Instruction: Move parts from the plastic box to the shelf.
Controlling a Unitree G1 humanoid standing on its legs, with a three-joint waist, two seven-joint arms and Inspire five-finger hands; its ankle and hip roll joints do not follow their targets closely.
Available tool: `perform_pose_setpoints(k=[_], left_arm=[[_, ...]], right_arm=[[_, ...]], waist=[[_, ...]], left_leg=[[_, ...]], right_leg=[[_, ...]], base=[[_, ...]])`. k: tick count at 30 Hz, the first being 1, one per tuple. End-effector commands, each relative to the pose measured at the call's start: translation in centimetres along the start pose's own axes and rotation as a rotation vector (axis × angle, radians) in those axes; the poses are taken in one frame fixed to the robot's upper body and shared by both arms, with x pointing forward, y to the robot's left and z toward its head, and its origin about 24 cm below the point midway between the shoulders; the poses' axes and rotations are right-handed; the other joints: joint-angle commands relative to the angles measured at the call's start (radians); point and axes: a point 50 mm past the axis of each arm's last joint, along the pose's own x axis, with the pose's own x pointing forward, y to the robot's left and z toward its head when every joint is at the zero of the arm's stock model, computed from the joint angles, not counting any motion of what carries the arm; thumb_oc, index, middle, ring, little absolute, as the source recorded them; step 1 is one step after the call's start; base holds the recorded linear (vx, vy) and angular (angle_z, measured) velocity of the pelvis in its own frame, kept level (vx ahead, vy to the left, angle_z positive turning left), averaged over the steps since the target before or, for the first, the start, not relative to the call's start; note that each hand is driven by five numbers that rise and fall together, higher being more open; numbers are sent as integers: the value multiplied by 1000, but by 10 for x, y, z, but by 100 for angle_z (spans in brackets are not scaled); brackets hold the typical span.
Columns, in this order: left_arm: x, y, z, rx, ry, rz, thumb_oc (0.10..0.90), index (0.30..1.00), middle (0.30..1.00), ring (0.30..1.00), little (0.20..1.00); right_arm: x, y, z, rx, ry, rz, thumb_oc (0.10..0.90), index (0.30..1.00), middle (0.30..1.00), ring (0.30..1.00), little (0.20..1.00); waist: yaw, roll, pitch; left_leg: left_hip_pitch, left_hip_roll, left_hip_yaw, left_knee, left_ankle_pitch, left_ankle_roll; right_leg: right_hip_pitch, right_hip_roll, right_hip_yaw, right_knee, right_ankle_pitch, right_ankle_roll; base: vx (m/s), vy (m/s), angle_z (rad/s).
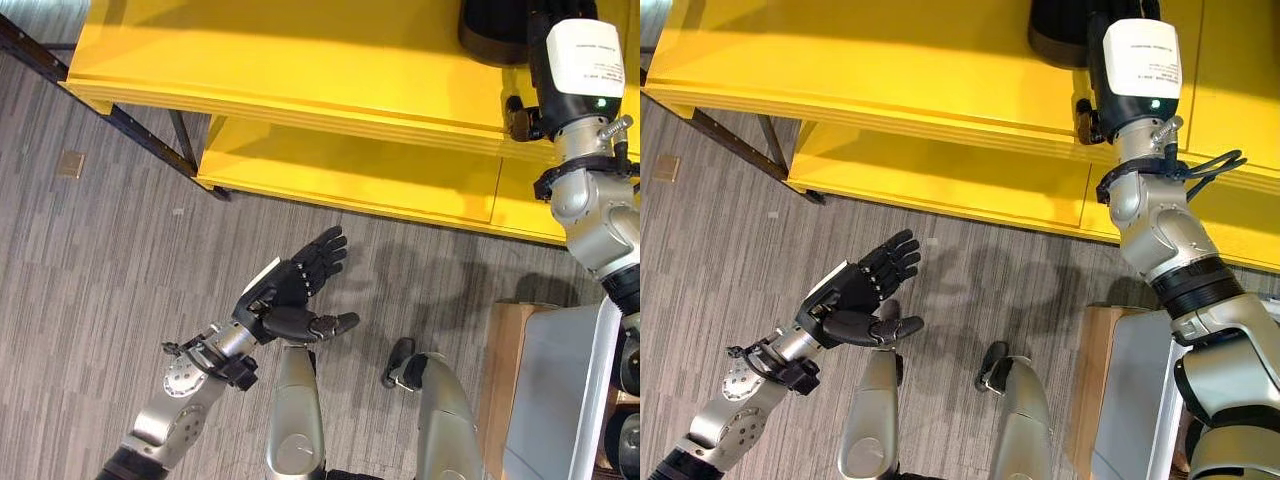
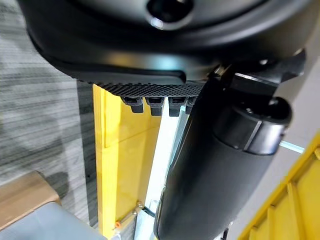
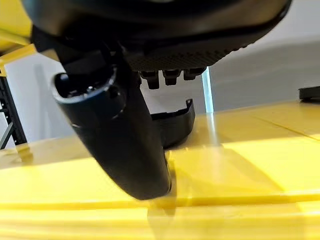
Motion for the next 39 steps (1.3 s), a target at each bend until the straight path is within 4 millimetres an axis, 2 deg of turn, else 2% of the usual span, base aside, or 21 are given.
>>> perform_pose_setpoints(k=[1, 5, 8, 11, 13, 15, 18, 20, 21, 22, 23, 24, 25, 27, 28, 30, 33, 34, 37, 38, 39], left_arm=[[5, -21, 31, 10, -220, -77, 900, 1000, 1000, 1000, 1000], [3, -22, 32, 43, -232, -63, 900, 1000, 1000, 1000, 1000], [-2, -24, 29, 33, -245, -34, 900, 1000, 1000, 1000, 1000], [-2, -24, 27, 30, -251, -24, 900, 1000, 1000, 1000, 1000], [-1, -25, 25, 22, -253, -7, 900, 1000, 1000, 1000, 1000], [-1, -25, 24, 19, -253, -3, 900, 1000, 1000, 1000, 1000], [-1, -23, 20, 0, -250, 25, 900, 1000, 1000, 1000, 1000], [-1, -21, 17, -10, -251, 41, 900, 1000, 1000, 1000, 1000], [-1, -21, 11, -53, -244, 52, 900, 1000, 1000, 1000, 1000], [-1, -20, 9, -64, -238, 60, 900, 1000, 1000, 1000, 1000], [0, -21, 4, -74, -222, 61, 900, 1000, 1000, 1000, 1000], [-1, -22, 2, -75, -216, 63, 900, 1000, 1000, 1000, 1000], [-2, -22, -10, -85, -174, 80, 900, 1000, 1000, 1000, 1000], [-8, -18, -13, -89, -159, 114, 900, 1000, 1000, 1000, 1000], [-9, -18, -13, -89, -158, 118, 900, 1000, 1000, 1000, 1000], [-20, -15, -16, -88, -145, 143, 900, 1000, 1000, 1000, 1000], [-31, -15, -17, -76, -142, 136, 900, 1000, 1000, 1000, 1000], [-30, -15, -17, -75, -143, 132, 900, 1000, 1000, 1000, 1000], [-23, -20, -16, -80, -154, 91, 900, 1000, 1000, 1000, 1000], [-14, -25, -15, -79, -160, 49, 900, 1000, 1000, 1000, 1000], [-11, -26, -13, -73, -163, 43, 900, 1000, 1000, 1000, 1000]], right_arm=[[20, -76, -2, -35, -32, -395, 900, 1000, 1000, 1000, 1000], [5, -84, -10, -52, -33, -502, 900, 1000, 1000, 1000, 1000], [-19, -85, -19, 7, -27, -596, 900, 1000, 1000, 1000, 1000], [-31, -84, -19, 31, -47, -642, 900, 1000, 1000, 1000, 1000], [-46, -77, -15, 78, -69, -663, 900, 1000, 1000, 1000, 1000], [-49, -75, -13, 91, -74, -662, 900, 1000, 1000, 1000, 1000], [-66, -56, -10, 193, -61, -619, 900, 1000, 1000, 1000, 1000], [-79, -35, -10, 293, -18, -514, 900, 1000, 1000, 1000, 1000], [-96, -12, -13, 385, 40, -398, 900, 1000, 1000, 1000, 1000], [-102, -6, -14, 411, 58, -364, 900, 1000, 1000, 1000, 1000], [-119, 12, -17, 492, 122, -268, 900, 1000, 1000, 1000, 1000], [-127, 17, -18, 517, 136, -243, 900, 1000, 1000, 1000, 1000], [-175, 46, -27, 712, 322, -75, 900, 1000, 1000, 1000, 1000], [-209, 51, -29, 759, 372, -3, 900, 1000, 1000, 1000, 1000], [-212, 50, -29, 762, 372, 4, 900, 1000, 1000, 1000, 1000], [-234, 47, -30, 769, 384, 94, 900, 1000, 1000, 1000, 1000], [-246, 42, -30, 793, 377, 146, 900, 1000, 1000, 1000, 1000], [-246, 42, -30, 789, 377, 146, 900, 1000, 1000, 1000, 1000], [-242, 50, -32, 775, 405, 162, 900, 1000, 1000, 1000, 1000], [-240, 55, -29, 740, 401, 179, 900, 1000, 1000, 1000, 1000], [-239, 55, -29, 740, 400, 180, 900, 1000, 1000, 1000, 1000]], waist=[[-8, -4, -11], [-23, -7, -16], [-48, -11, -53], [-60, -11, -76], [-82, -12, -111], [-87, -9, -123], [-117, -11, -179], [-141, -17, -217], [-165, -25, -246], [-172, -27, -256], [-194, -30, -282], [-199, -31, -290], [-262, -35, -330], [-303, -34, -349], [-306, -35, -350], [-335, -39, -364], [-369, -52, -382], [-369, -52, -385], [-376, -64, -389], [-387, -73, -389], [-392, -74, -388]], left_leg=[[34, -28, 29, -71, 35, 61], [79, -27, 35, -83, 30, 60], [122, -25, 47, -105, 20, 58], [146, -25, 53, -117, 15, 58], [184, -22, 65, -135, 10, 55], [190, -18, 69, -142, 14, 54], [241, -10, 93, -172, 14, 48], [280, -4, 112, -199, 16, 43], [315, 1, 130, -223, 20, 41], [323, 3, 135, -227, 20, 41], [345, 7, 152, -233, 19, 41], [355, 8, 159, -236, 18, 42], [411, 9, 211, -240, -2, 44], [451, 7, 250, -251, -21, 46], [455, 6, 255, -253, -23, 46], [488, -4, 293, -266, -39, 50], [543, -32, 359, -297, -69, 64], [543, -34, 364, -299, -69, 66], [560, -66, 392, -303, -99, 83], [568, -92, 414, -307, -119, 95], [566, -95, 419, -310, -121, 96]], right_leg=[[123, 58, 25, -3, -58, 23], [173, 56, 27, -40, -45, 27], [225, 46, 30, -105, -25, 36], [256, 41, 34, -149, -11, 39], [300, 36, 44, -212, 9, 45], [309, 39, 46, -235, 22, 46], [369, 36, 61, -332, 56, 57], [409, 35, 72, -397, 80, 68], [445, 32, 87, -453, 103, 77], [455, 31, 93, -468, 109, 79], [479, 29, 106, -500, 125, 86], [488, 29, 111, -512, 131, 88], [527, 23, 145, -578, 173, 106], [543, 16, 161, -615, 198, 124], [546, 15, 163, -619, 201, 125], [556, 6, 176, -656, 229, 144], [578, -21, 186, -727, 281, 188], [577, -22, 188, -736, 290, 190], [580, -51, 195, -790, 343, 226], [572, -81, 204, -839, 403, 256], [564, -89, 209, -848, 420, 262]], base=[[-28, 52, -2], [-29, 67, -2], [-13, 103, -9], [-5, 80, -9], [1, 105, -12], [-9, 76, -10], [6, 141, -15], [-32, 202, -22], [-9, 194, -17], [22, 272, -21], [50, 180, -20], [48, 497, -25], [44, 483, -24], [33, 398, -31], [7, 232, -54], [-18, 265, -58], [-21, 292, -55], [-18, 247, -66], [-66, 278, -59], [-131, 286, -43], [-194, 273, -30]])
